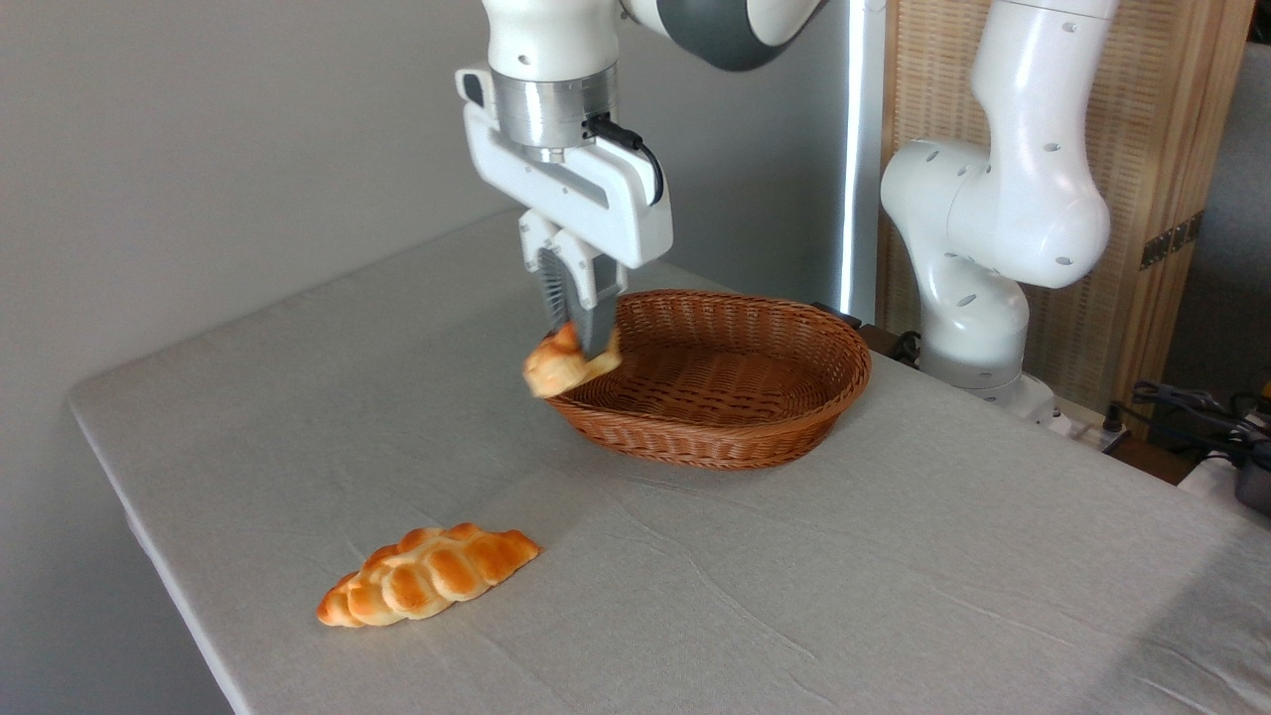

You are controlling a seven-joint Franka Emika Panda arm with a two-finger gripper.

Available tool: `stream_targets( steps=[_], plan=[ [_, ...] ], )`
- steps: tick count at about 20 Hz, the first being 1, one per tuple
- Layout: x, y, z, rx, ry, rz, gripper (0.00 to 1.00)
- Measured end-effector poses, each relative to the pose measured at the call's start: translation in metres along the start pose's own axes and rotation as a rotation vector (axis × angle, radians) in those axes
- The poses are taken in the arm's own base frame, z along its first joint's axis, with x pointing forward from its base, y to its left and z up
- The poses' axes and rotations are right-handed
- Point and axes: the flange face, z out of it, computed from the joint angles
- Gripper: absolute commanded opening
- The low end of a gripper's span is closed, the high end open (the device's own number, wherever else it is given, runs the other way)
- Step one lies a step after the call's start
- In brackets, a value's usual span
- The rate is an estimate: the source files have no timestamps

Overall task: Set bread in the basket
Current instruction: 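Lift the roll and carry it over the wicker basket, then lower the roll into the basket and open the gripper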

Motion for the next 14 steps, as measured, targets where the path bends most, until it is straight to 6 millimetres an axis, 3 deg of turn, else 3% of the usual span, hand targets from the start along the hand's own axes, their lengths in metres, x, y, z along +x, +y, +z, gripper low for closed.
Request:
stream_targets(
  steps=[1, 3, 6, 9, 11, 14],
  plan=[
    [0.000, 0.010, 0.004, -0.028, -0.033, 0.049, 0.08],
    [0.003, 0.026, 0.011, -0.064, -0.077, 0.117, 0.22],
    [0.004, 0.039, 0.030, -0.098, -0.110, 0.203, 0.71],
    [0.005, 0.055, 0.063, -0.130, -0.152, 0.254, 0.97],
    [0.010, 0.068, 0.083, -0.128, -0.169, 0.284, 1.00],
    [0.016, 0.079, 0.091, -0.116, -0.175, 0.312, 1.00]
  ],
)
